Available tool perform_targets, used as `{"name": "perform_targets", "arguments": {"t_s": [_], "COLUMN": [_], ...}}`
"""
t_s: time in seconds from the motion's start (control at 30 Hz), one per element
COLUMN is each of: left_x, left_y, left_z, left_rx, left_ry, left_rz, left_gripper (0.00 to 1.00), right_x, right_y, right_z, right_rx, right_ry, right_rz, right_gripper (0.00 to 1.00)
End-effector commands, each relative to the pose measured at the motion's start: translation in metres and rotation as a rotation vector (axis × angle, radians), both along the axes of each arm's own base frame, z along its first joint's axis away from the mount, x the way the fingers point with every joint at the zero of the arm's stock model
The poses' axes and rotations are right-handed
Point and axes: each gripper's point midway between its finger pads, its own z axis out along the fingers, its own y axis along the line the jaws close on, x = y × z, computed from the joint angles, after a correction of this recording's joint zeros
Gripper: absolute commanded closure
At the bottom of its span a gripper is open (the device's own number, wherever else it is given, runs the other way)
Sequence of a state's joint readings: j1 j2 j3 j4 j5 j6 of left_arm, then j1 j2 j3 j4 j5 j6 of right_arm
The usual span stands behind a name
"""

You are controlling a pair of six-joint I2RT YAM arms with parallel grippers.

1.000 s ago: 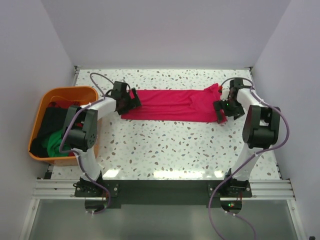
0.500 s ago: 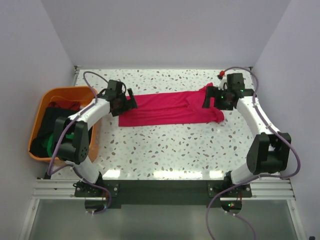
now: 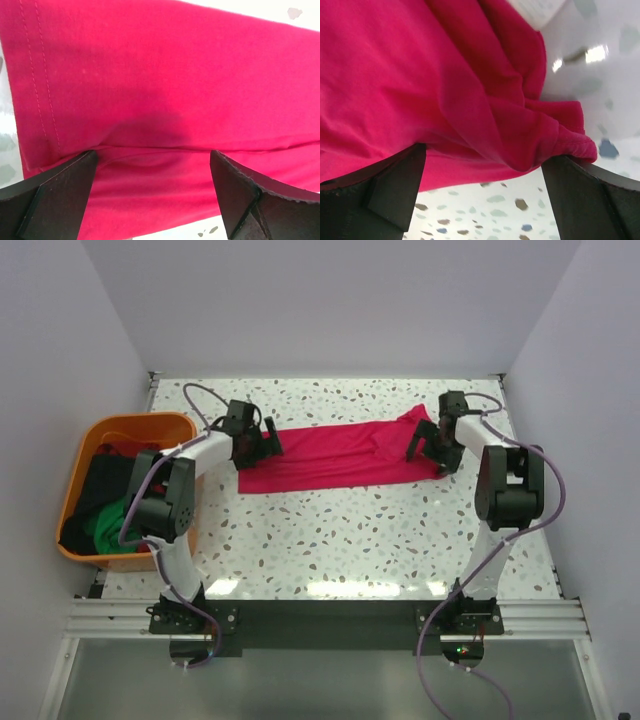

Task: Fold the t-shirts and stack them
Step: Fold the tshirt

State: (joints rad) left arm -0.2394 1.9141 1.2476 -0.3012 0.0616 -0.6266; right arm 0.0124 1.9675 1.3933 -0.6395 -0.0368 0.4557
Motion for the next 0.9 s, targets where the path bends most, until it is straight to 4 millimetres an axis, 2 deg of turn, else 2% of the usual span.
{"name": "perform_targets", "arguments": {"t_s": [0.0,0.03,0.07,0.1,0.13,0.17,0.2,0.23,0.27,0.3,0.33,0.37,0.4,0.43,0.5,0.53,0.6,0.63,0.67,0.73,0.77,0.8,0.87], "left_x": [-0.029,-0.038,-0.058,-0.066,-0.078,-0.101,-0.111,-0.132,-0.153,-0.167,-0.184,-0.203,-0.221,-0.229,-0.237,-0.246,-0.239,-0.244,-0.237,-0.234,-0.227,-0.227,-0.222], "left_y": [-0.006,-0.008,-0.006,-0.006,-0.013,-0.014,-0.021,-0.035,-0.040,-0.054,-0.074,-0.079,-0.099,-0.109,-0.119,-0.129,-0.147,-0.159,-0.174,-0.190,-0.202,-0.209,-0.217], "left_z": [-0.019,-0.021,-0.032,-0.028,-0.029,-0.039,-0.036,-0.040,-0.047,-0.043,-0.043,-0.048,-0.041,-0.038,-0.033,-0.030,-0.014,-0.007,0.011,0.027,0.046,0.056,0.079], "left_rx": [-0.005,-0.004,0.004,0.008,0.008,0.008,-0.001,0.000,-0.015,-0.066,-0.108,-0.122,-0.159,-0.185,-0.171,-0.167,-0.179,-0.181,-0.197,-0.176,-0.189,-0.200,-0.223], "left_ry": [0.040,0.054,0.100,0.096,0.108,0.159,0.159,0.194,0.244,0.263,0.285,0.317,0.323,0.334,0.302,0.299,0.244,0.229,0.185,0.129,0.089,0.071,0.021], "left_rz": [-0.032,-0.040,-0.032,-0.026,-0.040,-0.030,-0.038,-0.074,-0.057,-0.088,-0.098,-0.110,-0.170,-0.151,-0.163,-0.187,-0.213,-0.243,-0.269,-0.296,-0.321,-0.338,-0.371], "left_gripper": [0.00,0.00,0.00,0.00,0.00,0.00,0.00,0.00,0.00,0.00,0.00,0.00,0.00,0.00,0.00,0.00,0.00,0.00,0.00,0.00,0.00,0.00,0.00], "right_x": [0.042,0.057,0.062,0.063,0.080,0.086,0.087,0.101,0.106,0.113,0.127,0.134,0.140,0.151,0.161,0.168,0.176,0.179,0.182,0.185,0.186,0.188,0.186], "right_y": [0.006,0.006,0.008,0.008,0.009,0.013,0.019,0.023,0.026,0.031,0.042,0.047,0.056,0.068,0.080,0.096,0.109,0.121,0.120,0.133,0.139,0.142,0.149], "right_z": [-0.008,-0.005,-0.009,-0.031,-0.024,-0.027,-0.047,-0.035,-0.038,-0.038,-0.036,-0.035,-0.032,-0.032,-0.033,-0.032,-0.025,-0.018,-0.010,0.006,0.018,0.047,0.074], "right_rx": [0.019,0.010,0.020,0.018,0.016,0.030,0.053,0.036,0.024,0.022,0.008,-0.005,-0.011,-0.033,-0.044,-0.012,0.008,0.002,-0.034,0.013,0.042,0.059,0.097], "right_ry": [-0.061,-0.082,-0.074,-0.025,-0.053,-0.053,-0.018,-0.047,-0.046,-0.055,-0.089,-0.109,-0.131,-0.165,-0.195,-0.223,-0.259,-0.284,-0.301,-0.354,-0.382,-0.436,-0.478], "right_rz": [0.028,0.054,0.073,0.092,0.133,0.156,0.186,0.237,0.260,0.295,0.367,0.390,0.425,0.483,0.512,0.541,0.535,0.573,0.556,0.569,0.568,0.570,0.565], "right_gripper": [0.01,0.01,0.01,0.01,0.01,0.01,0.01,0.01,0.01,0.01,0.01,0.01,0.01,0.01,0.01,0.01,0.01,0.01,0.01,0.01,0.01,0.01,0.01]}}
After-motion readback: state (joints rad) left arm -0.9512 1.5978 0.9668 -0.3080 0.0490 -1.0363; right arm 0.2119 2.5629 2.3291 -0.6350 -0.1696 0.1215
